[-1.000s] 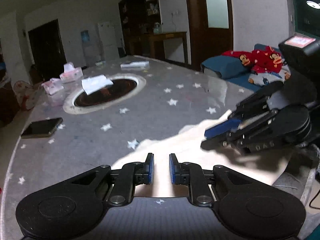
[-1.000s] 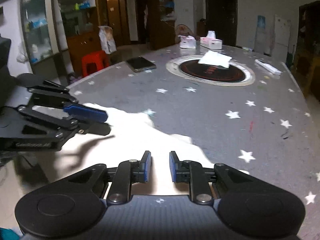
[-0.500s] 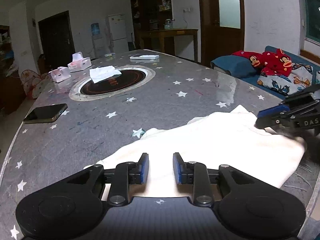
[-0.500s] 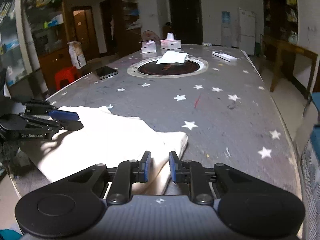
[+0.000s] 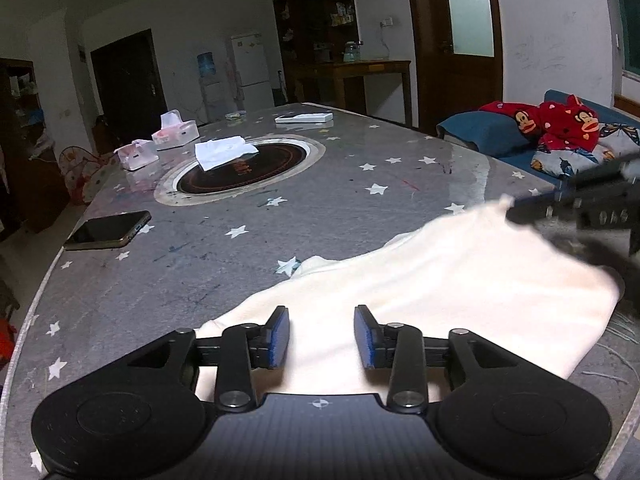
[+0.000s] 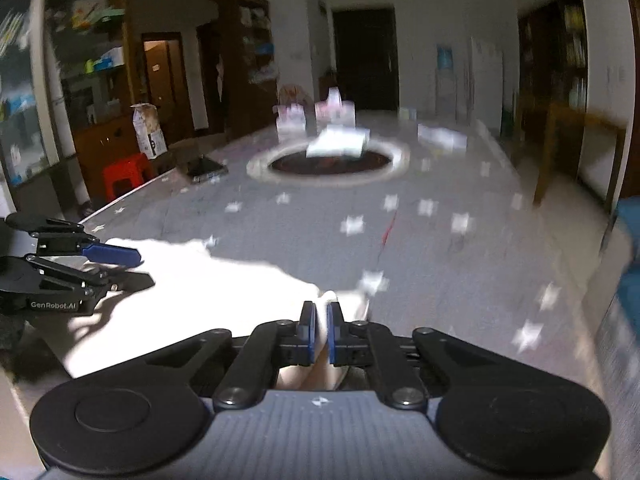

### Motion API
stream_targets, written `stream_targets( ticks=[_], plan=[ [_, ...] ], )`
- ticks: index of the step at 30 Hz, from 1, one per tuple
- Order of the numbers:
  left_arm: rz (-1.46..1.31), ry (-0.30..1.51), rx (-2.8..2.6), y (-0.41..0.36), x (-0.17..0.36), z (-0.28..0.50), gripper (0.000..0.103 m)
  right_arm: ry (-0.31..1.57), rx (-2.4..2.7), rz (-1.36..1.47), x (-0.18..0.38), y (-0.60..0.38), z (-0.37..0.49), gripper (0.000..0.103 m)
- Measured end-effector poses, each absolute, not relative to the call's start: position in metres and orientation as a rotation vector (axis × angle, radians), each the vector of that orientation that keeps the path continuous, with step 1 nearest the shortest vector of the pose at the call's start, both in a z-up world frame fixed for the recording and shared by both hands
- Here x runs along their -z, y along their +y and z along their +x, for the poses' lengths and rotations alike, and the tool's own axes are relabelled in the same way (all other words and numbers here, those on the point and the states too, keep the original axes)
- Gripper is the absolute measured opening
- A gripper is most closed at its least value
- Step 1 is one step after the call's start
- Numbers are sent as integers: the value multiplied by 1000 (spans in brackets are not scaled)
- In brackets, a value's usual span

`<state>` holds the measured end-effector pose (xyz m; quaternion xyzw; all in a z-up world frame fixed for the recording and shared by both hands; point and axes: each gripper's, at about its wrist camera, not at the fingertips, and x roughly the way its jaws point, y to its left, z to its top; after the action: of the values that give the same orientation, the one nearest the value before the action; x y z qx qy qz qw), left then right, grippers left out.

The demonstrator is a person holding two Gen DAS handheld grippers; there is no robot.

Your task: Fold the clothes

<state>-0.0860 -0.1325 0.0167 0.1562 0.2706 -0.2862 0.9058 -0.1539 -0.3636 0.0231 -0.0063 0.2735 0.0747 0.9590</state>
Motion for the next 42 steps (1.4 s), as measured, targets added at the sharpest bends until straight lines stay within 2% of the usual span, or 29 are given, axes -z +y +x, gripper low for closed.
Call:
stream_targets(
  ticks=[7, 18, 26, 42],
  plan=[
    [315, 551, 584, -131, -15, -87, 44, 615, -156, -84, 0, -363, -136, 6],
    [255, 515, 598, -123, -34, -107, 44, 543, -270, -70, -43, -347, -189, 7],
    [228, 534, 604, -110, -28, -133, 44, 600, -267, -70, -6, -332, -205, 6],
    [124, 601, 507, -71, -21, -101, 43, 622, -258, -29, -10, -340, -195, 6]
  ],
)
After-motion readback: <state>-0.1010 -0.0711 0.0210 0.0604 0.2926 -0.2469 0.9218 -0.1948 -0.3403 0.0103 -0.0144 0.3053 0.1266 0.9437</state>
